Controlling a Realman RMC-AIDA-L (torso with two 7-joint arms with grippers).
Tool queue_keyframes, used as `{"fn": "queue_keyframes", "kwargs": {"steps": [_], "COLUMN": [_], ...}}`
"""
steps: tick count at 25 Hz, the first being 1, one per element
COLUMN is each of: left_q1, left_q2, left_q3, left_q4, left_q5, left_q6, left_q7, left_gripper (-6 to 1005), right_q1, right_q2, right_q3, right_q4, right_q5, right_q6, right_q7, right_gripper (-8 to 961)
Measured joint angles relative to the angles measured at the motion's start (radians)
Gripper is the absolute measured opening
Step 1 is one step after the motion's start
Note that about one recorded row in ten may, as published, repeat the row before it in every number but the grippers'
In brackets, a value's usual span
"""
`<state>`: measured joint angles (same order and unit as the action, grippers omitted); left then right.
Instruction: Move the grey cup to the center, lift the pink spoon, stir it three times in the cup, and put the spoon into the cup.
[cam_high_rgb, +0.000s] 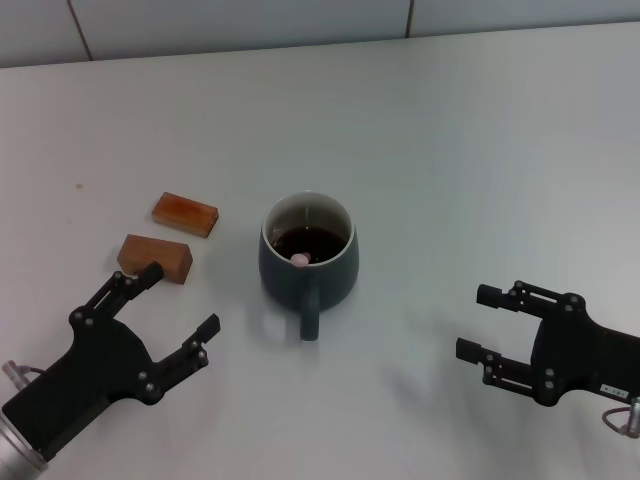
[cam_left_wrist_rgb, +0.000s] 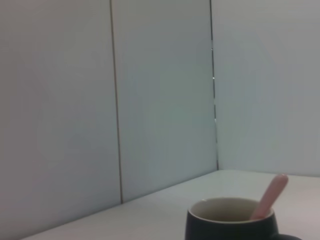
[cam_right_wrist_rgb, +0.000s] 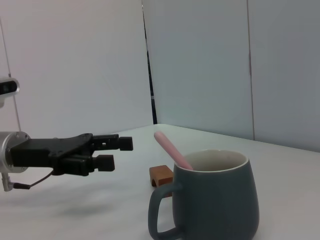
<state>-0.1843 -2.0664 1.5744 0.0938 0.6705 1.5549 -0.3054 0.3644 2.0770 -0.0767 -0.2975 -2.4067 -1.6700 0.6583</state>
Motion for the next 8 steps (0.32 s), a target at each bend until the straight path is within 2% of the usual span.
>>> {"fn": "queue_keyframes", "kwargs": {"steps": [2,8], "left_q1": [0.0,-0.001], "left_q2": [0.0,0.0], "left_q3": [0.009,0.011], "left_q4": [0.0,-0.001], "left_q5": [0.0,0.0], "left_q6": [0.001,-0.003], "left_q7": [0.001,0.002], "left_gripper": [846,846], "right_q1": [-0.001,-0.002], "right_q2": [0.0,0.0], "right_q3": [0.0,0.0], "right_q4": [0.0,0.0], "right_q5": [0.0,0.0], "right_q6": [-0.001,-0.002], "right_q7": [-0.001,-0.002], "right_gripper": [694,694]}}
